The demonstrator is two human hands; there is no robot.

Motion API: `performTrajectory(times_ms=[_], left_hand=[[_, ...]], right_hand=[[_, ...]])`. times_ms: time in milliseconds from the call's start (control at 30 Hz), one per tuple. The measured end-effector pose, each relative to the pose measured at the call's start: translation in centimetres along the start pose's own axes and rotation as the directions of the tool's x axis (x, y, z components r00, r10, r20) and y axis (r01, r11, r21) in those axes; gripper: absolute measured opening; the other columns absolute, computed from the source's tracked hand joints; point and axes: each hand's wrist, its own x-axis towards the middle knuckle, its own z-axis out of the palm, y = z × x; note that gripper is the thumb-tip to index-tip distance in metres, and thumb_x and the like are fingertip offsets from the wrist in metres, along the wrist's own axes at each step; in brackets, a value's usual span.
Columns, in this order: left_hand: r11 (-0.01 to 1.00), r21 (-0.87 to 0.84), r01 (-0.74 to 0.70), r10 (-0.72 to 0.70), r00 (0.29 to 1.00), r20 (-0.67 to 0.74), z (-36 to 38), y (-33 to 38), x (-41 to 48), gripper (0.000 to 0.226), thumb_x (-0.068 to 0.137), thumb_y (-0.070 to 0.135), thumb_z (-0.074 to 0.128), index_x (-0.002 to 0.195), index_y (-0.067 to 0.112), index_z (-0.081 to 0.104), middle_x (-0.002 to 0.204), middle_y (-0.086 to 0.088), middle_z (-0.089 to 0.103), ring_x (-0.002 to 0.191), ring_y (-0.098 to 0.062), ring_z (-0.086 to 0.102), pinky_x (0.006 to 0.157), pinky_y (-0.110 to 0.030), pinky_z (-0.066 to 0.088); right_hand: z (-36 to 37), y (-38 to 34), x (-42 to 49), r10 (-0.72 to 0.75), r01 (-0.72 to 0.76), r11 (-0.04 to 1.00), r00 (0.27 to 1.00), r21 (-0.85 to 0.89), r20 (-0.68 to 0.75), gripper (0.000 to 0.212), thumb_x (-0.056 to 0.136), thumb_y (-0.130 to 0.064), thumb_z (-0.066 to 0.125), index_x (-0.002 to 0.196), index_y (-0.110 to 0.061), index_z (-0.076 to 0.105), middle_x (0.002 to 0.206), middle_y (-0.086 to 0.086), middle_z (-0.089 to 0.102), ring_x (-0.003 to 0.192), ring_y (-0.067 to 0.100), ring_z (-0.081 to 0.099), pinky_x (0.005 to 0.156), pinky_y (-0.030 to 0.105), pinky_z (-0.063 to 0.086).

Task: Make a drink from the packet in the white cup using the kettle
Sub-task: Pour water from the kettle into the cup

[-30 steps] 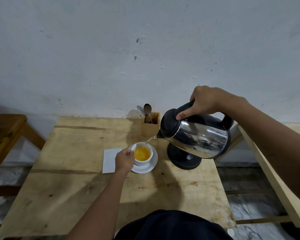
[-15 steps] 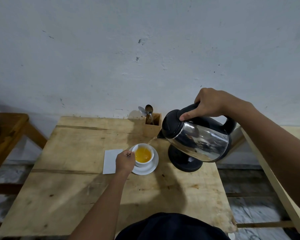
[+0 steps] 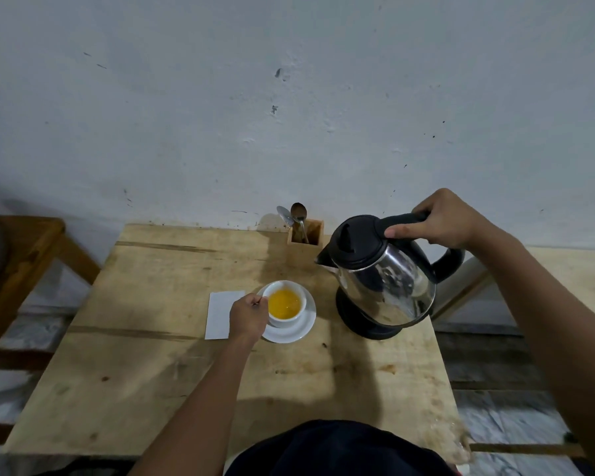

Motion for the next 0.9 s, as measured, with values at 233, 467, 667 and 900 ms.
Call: performTrajectory(times_ms=[233, 467, 667, 900], left_hand=[[0.999, 0.039, 0.009, -0.008, 1.0, -0.011, 0.0, 0.1, 0.0, 0.021, 0.092, 0.025, 0.058, 0.075, 0.014, 0.062, 0.074, -0.009, 0.063, 0.081, -0.036, 0.066, 0.076, -0.044, 0.054], [0.998, 0.064, 0.029, -0.028, 0.999, -0.027, -0.1, 0.6, -0.4, 0.022, 0.093, 0.024, 0.058, 0.075, 0.012, 0.062, 0.072, -0.011, 0.063, 0.074, -0.032, 0.063, 0.072, -0.039, 0.05], [0.994, 0.11, 0.018, -0.013, 0.999, -0.047, 0.1, 1.0, -0.9, 0.023, 0.094, 0.022, 0.056, 0.089, 0.002, 0.066, 0.078, -0.016, 0.067, 0.067, -0.025, 0.061, 0.062, -0.029, 0.045], [0.985, 0.173, 0.003, 0.012, 0.996, -0.086, 0.3, 1.0, -0.9, 0.028, 0.091, 0.019, 0.058, 0.086, -0.007, 0.067, 0.085, -0.024, 0.069, 0.086, -0.038, 0.066, 0.081, -0.045, 0.052]], right_hand=[[2.2, 4.8, -0.4, -0.028, 0.049, 0.985, 0.992, 0.165, -0.126, 0.097, 0.042, -0.08, 0.078, 0.05, 0.01, 0.042, 0.043, 0.006, 0.03, 0.047, 0.019, 0.036, 0.054, 0.036, 0.034], [3.2, 7.5, -0.2, -0.065, 0.11, 0.966, 0.979, 0.234, -0.193, 0.096, 0.043, -0.084, 0.074, 0.048, 0.009, 0.05, 0.045, 0.009, 0.039, 0.045, 0.017, 0.038, 0.051, 0.03, 0.029], [3.4, 10.1, 0.6, -0.072, 0.131, 0.947, 0.977, 0.292, -0.202, 0.097, 0.05, -0.078, 0.077, 0.047, 0.01, 0.037, 0.045, 0.005, 0.028, 0.046, 0.018, 0.035, 0.052, 0.035, 0.033], [3.4, 13.1, 1.4, -0.078, 0.148, 0.923, 0.976, 0.354, -0.204, 0.103, 0.049, -0.08, 0.075, 0.06, 0.02, 0.055, 0.048, 0.013, 0.044, 0.047, 0.019, 0.047, 0.05, 0.032, 0.041]])
